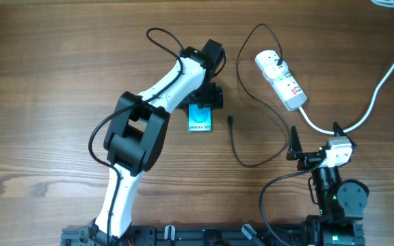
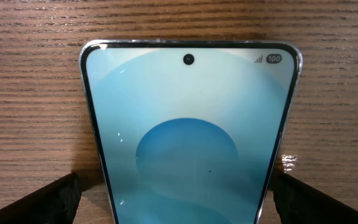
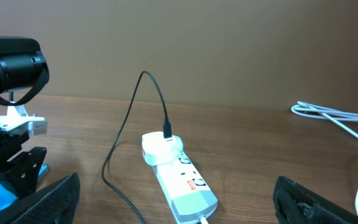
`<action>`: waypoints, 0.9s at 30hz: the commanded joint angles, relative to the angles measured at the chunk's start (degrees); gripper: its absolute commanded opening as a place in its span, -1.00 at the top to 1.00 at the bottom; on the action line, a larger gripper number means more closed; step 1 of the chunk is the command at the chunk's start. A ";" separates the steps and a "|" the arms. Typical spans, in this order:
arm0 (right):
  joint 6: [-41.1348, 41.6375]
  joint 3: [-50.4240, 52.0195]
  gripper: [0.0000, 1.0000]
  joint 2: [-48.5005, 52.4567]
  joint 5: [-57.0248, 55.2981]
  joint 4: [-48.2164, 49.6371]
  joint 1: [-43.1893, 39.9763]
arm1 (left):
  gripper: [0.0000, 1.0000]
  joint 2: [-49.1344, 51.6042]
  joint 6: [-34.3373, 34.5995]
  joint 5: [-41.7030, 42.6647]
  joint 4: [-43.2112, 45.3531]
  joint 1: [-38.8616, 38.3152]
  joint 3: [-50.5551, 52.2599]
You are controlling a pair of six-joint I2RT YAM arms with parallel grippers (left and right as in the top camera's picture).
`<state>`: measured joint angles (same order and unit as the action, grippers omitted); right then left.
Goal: Plug charger to phone and switch on socket
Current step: 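Lower the left gripper onto the phone and close on it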
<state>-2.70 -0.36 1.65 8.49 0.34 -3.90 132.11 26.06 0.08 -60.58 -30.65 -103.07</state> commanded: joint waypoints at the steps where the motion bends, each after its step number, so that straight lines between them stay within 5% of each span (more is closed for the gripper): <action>1: -0.28 0.07 -0.99 -0.24 -0.79 0.20 0.20 | -1.00 2.71 1.44 0.55 1.03 0.90 2.62; 27: -0.28 0.07 -1.00 -0.24 -0.79 0.20 0.20 | -1.00 2.71 1.40 3.37 -1.99 0.90 2.62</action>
<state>-2.70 -0.36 1.65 8.49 0.34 -3.90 132.07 26.92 0.89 -61.91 -30.30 -102.96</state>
